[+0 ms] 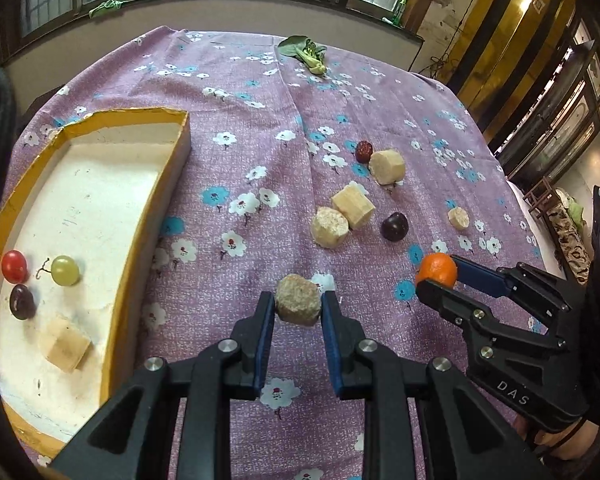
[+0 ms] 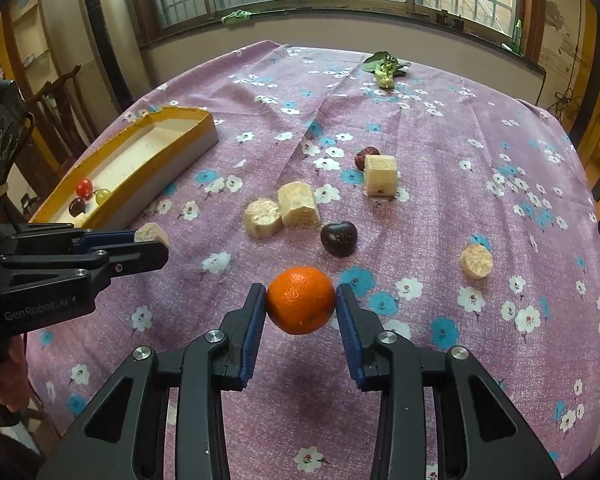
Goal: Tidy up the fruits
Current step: 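Carry the tangerine and slice into the white tray and open both tools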
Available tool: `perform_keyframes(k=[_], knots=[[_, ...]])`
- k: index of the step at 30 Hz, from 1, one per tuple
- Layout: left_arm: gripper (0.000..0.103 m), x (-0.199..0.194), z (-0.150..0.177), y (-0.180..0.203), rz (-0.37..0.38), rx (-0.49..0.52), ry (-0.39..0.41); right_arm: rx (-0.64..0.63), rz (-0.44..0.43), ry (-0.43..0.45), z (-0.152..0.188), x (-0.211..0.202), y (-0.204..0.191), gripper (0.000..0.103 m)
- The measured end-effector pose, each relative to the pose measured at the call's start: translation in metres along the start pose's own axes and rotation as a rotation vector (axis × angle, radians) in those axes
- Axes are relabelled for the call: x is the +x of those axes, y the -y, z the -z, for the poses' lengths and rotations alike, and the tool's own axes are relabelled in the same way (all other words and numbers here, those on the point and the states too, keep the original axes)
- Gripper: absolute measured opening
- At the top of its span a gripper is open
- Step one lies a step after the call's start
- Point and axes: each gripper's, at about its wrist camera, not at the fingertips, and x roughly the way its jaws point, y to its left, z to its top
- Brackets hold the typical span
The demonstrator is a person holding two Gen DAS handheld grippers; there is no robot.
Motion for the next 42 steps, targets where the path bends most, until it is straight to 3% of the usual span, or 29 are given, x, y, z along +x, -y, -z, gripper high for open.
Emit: perform_keyframes(k=[24,35,42], knots=[[0.026,-0.061,-0.02,-0.128,-0.125,-0.122,0.111,-0.157,-0.149,0.024,-0.079,0.034,-0.118,0.035],[0.026,-0.049,-0.031,-0.19,-0.207,-0.215,0.09,-0.228,-0.227,0.018,-0.109,0.069,-0.166,0.035],[0.026,-0.025,-0.043,-0.207,-0.219,-0.233,0.058,-0.284,-0.228,-0.03,-0.109,0.102,-0.189,0.035]])
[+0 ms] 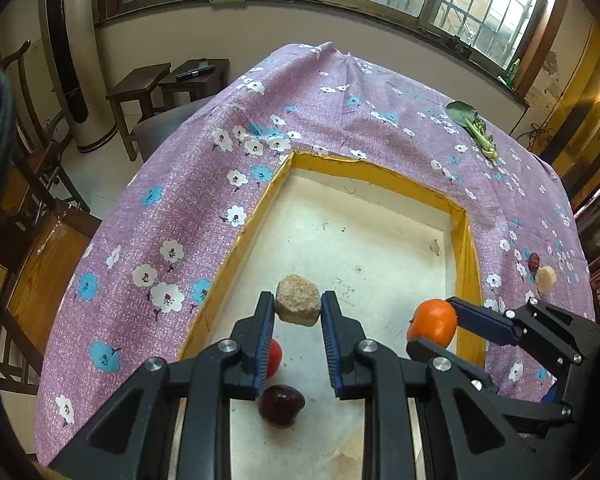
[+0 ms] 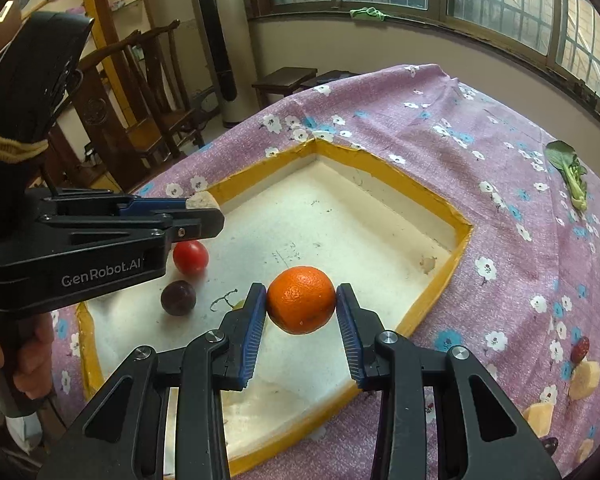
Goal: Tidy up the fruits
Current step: 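Carry the tangerine and slice into the white tray and open both tools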
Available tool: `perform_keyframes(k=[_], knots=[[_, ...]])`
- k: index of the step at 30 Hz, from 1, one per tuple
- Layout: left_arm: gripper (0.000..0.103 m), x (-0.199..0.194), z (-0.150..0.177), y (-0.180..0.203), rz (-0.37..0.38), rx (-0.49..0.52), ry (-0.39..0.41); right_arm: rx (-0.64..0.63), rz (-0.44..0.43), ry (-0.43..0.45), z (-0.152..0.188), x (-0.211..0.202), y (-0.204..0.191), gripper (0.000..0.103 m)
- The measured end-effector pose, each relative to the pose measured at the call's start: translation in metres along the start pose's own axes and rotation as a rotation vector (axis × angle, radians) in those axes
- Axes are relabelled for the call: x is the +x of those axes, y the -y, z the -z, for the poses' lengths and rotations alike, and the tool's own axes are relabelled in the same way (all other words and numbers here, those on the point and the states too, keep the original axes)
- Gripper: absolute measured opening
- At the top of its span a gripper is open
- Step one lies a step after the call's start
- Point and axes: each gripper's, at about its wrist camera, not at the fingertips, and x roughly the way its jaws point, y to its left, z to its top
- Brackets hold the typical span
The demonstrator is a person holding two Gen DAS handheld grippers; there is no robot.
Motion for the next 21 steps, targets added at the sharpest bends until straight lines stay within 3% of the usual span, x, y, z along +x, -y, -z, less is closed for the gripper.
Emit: perform_keyframes(k=[10,18,21], knots=[[0.026,0.035,-0.003,-0.006,-0.037,-0.002,-0.056,-0.015,-0.003,-0.067,0.004,0.027,0.0,0.035],[0.027,0.043,-0.004,-0.006,-0.065,0.005,-0.069,-0.033,0.006,-0.063,0.002,0.029,-0.003,0.036],[0.036,0.044,-0.005,-0.005,-0.074,0.007,-0.08,-0.028,0.011,-0.065,0.002,0.03,-0.001,0.038]])
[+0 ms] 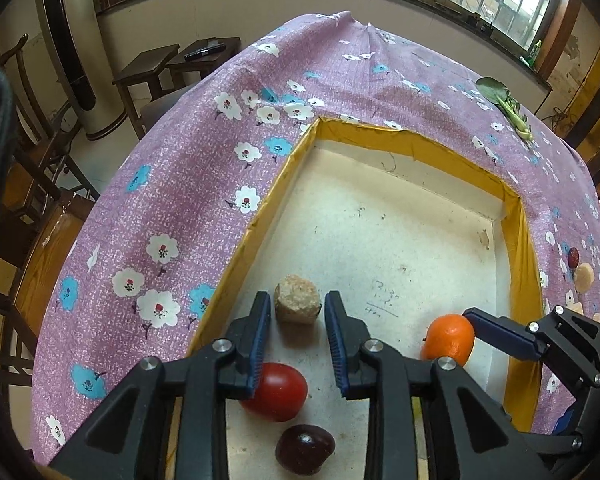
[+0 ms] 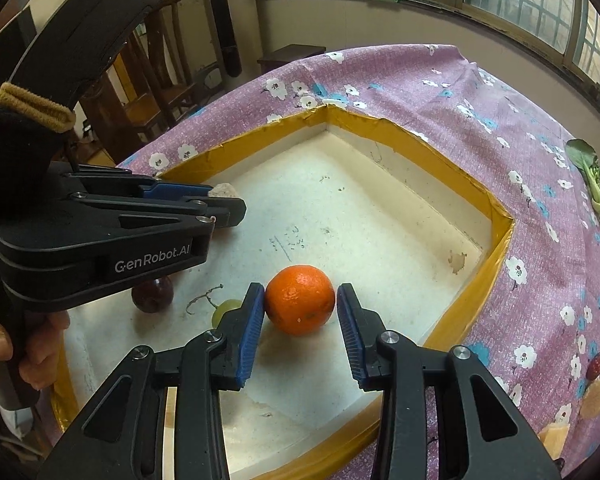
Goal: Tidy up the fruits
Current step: 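Carry the tangerine and slice into the white tray and open both tools, then lift both open tools out of the tray toward the remaining slices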
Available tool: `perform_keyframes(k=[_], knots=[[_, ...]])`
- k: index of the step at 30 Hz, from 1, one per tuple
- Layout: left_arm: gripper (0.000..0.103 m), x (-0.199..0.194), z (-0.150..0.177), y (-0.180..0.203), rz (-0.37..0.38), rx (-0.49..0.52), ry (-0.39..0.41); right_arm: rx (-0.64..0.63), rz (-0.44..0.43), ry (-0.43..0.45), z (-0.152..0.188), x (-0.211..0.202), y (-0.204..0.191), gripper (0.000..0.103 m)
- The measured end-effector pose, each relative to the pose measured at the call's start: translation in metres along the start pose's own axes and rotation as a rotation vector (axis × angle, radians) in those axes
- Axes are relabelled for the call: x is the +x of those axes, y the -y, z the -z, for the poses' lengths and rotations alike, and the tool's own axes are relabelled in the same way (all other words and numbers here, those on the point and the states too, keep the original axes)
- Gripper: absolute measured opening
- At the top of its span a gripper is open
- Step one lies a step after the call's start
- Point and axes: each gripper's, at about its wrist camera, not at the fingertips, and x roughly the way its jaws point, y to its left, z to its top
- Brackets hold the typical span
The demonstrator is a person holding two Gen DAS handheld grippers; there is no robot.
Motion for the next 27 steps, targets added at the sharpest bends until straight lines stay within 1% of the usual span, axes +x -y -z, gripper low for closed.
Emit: perform_keyframes(k=[2,4,7,12,15,18,21,27], knots=[[0.041,0.0,0.0,0.002,-0.001,0.006,-0.001,0.003,0.001,0.0,-0.001,0.0,0.001,0.039],[0.055,-0.002,0.001,0.004,-0.012,0.013,0.0,0.005,0.003,-0.004,0.0,-0.001,0.001,0.04],[0.058,-0.005,0.003,0.007,-0.022,0.02,0.004,0.015,0.0,-0.002,0.001,-0.005,0.001,0.04],[0.059,-0.013,0.007,0.006,-0.025,0.016,0.013,0.038,0.002,0.006,0.004,-0.013,0.003,0.04],[0.061,-0.02,0.01,0.007,-0.045,0.021,0.028,0.053,0.004,0.011,0.007,-0.02,0.005,0.041],[0.062,-0.027,0.014,0.008,-0.048,0.021,0.041,0.07,0.003,0.024,0.01,-0.029,0.008,0.041],[0.066,-0.033,0.02,0.009,-0.06,0.016,0.047,0.087,0.004,0.033,0.013,-0.037,0.009,0.042],[0.067,-0.043,0.033,0.013,-0.068,0.001,0.051,0.075,0.001,0.048,0.025,-0.053,0.003,0.044]])
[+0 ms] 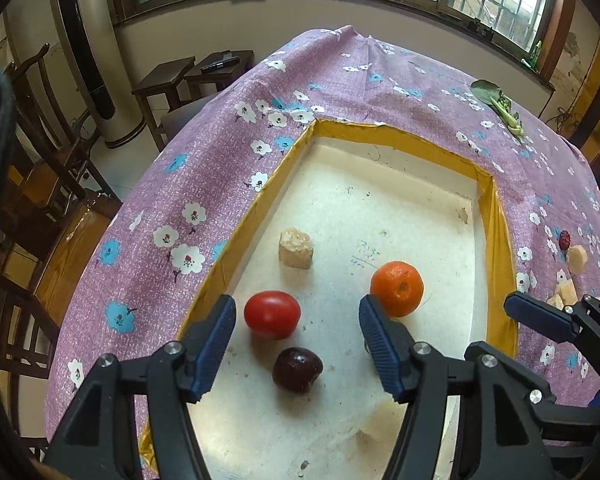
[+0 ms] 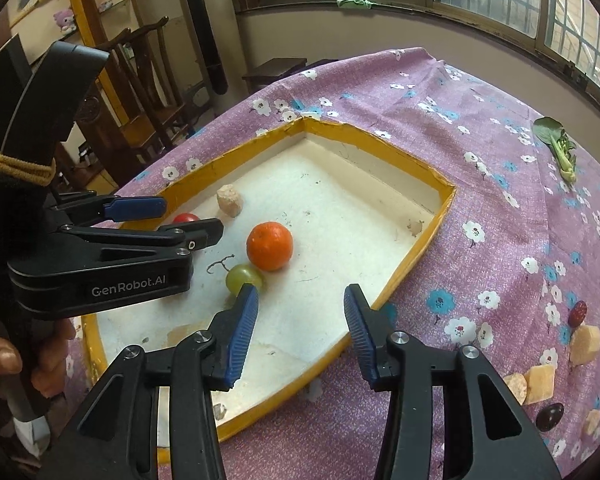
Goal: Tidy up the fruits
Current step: 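Lift both open tools out of the tray toward the remaining slices, then grasp a round cream slice with the left tool while the right tool grasps another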
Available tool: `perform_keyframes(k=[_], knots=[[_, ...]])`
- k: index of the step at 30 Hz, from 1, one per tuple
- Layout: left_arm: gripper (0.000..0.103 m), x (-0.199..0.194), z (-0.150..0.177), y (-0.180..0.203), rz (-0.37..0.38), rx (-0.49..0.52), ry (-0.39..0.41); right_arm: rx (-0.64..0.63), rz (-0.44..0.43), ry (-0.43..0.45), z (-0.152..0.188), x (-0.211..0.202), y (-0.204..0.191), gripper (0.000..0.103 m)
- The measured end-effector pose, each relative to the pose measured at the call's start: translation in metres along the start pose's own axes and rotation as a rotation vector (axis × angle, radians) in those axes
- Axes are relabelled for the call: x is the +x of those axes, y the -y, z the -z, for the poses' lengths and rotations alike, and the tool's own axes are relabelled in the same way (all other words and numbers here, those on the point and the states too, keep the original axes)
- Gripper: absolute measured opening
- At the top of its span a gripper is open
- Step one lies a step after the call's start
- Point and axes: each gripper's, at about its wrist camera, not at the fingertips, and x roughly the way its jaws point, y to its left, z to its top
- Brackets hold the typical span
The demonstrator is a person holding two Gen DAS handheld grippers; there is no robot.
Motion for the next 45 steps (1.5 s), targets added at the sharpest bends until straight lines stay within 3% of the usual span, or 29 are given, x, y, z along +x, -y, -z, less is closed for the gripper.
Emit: perform_keyframes(k=[9,15,21,28,37,38,41,45], knots=[[0.071,-0.029,0.017,0.027,-0.009,0.018,0.038,0.015,-0.007,-0.007,0.032,-0.027,0.004,0.046],[0.071,-0.05,0.024,0.065,0.049,0.069,0.071,0.091,-0.007,-0.008,0.066,-0.05,0.033,0.046],[0.072,-0.059,0.029,0.125,0.13,0.171,0.068,0.194,0.061,0.006,0.099,-0.074,0.083,0.047],[0.073,-0.04,0.038,0.202,0.227,0.309,0.008,0.345,0.143,0.029,0.139,-0.108,0.15,0.047],[0.073,0.003,0.033,0.248,0.209,0.393,-0.037,0.434,0.159,0.051,0.173,-0.132,0.197,0.048],[0.072,0.007,0.031,0.251,0.216,0.393,-0.039,0.439,0.158,0.053,0.175,-0.133,0.201,0.048],[0.046,0.02,0.029,0.253,0.211,0.384,-0.06,0.453,0.159,0.063,0.179,-0.137,0.211,0.048],[0.032,0.019,0.031,0.251,0.237,0.366,-0.048,0.466,0.18,0.08,0.182,-0.142,0.227,0.048]])
